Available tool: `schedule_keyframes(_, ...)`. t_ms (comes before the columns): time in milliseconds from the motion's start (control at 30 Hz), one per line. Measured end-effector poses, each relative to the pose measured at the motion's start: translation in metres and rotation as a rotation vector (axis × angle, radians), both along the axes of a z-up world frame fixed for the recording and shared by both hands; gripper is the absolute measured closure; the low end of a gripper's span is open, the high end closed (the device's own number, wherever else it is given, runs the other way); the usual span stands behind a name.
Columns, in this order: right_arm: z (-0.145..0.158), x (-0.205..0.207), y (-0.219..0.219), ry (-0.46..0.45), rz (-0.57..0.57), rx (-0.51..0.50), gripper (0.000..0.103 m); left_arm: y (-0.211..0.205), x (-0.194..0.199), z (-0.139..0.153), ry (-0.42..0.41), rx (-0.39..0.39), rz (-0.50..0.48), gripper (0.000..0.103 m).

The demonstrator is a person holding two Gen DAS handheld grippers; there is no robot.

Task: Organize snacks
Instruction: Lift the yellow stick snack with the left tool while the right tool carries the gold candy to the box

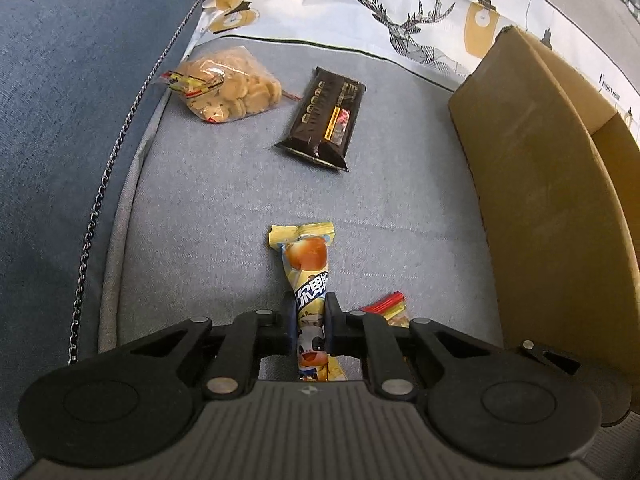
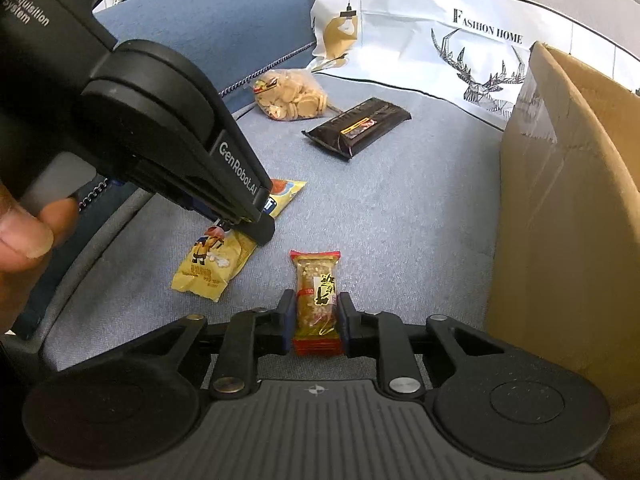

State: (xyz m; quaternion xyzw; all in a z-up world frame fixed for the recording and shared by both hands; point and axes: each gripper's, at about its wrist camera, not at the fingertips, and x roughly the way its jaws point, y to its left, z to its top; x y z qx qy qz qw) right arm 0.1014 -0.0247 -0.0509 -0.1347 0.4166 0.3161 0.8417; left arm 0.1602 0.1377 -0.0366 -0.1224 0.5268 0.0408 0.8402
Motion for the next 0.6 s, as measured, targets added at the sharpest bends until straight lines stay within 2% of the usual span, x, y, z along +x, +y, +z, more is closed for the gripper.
schedule_keyframes(233,0.02,-0.002,-0.005,-0.059,-0.024,0.058,0.082,0.006,-0.003,0.012,-0.071,-0.013,0.05,0.09)
schedule_keyframes(400,0.047,-0.007,-0.009,-0.12,-0.021,0.096,0.082,0.011,-0.006,0.028,-0.148,-0.021,0.082,0.09)
schedule_keyframes(600,0.081,-0.011,-0.023,-0.187,-0.034,0.154,0.082,0.008,-0.011,0.054,-0.247,0.008,0.099,0.09)
